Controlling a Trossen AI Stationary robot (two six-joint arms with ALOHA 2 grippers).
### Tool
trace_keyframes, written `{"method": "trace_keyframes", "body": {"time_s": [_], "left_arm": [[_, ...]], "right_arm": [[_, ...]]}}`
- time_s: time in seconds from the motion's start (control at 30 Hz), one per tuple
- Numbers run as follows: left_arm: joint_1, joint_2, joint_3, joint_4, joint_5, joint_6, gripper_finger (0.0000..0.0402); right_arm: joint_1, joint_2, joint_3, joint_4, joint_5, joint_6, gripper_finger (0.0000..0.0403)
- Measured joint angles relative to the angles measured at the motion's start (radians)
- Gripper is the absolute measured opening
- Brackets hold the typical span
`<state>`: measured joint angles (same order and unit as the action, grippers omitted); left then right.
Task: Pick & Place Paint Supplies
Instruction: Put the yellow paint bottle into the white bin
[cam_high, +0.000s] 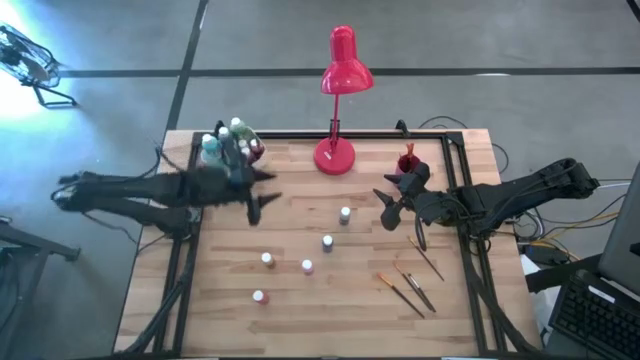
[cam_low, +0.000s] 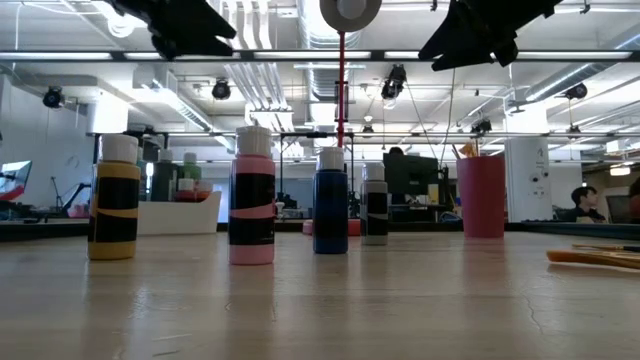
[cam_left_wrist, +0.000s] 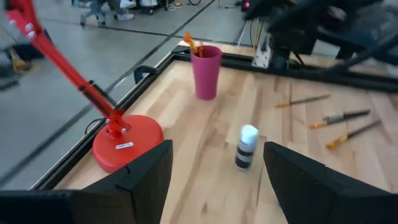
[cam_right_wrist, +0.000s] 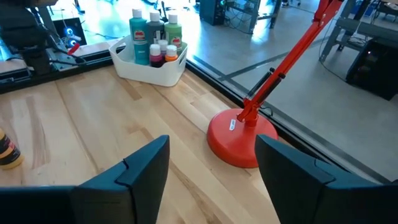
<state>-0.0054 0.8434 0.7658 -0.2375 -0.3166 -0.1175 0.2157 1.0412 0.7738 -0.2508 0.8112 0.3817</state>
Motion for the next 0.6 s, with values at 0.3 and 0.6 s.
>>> {"method": "trace_keyframes", "body": {"time_s": [0.3,0.6], "left_arm": [[-0.427,0.075,-0.001,0.000,-0.495,-0.061,0.0257],[-0.501,0.080,-0.001,-0.049,-0.456,-0.157,0.0257]], "right_arm": [[0.000,0.000,0.000,0.001,0.000,0.001,0.0258],[0.003,0.058,0.000,0.144,-0.160,-0.038,0.0279]]}}
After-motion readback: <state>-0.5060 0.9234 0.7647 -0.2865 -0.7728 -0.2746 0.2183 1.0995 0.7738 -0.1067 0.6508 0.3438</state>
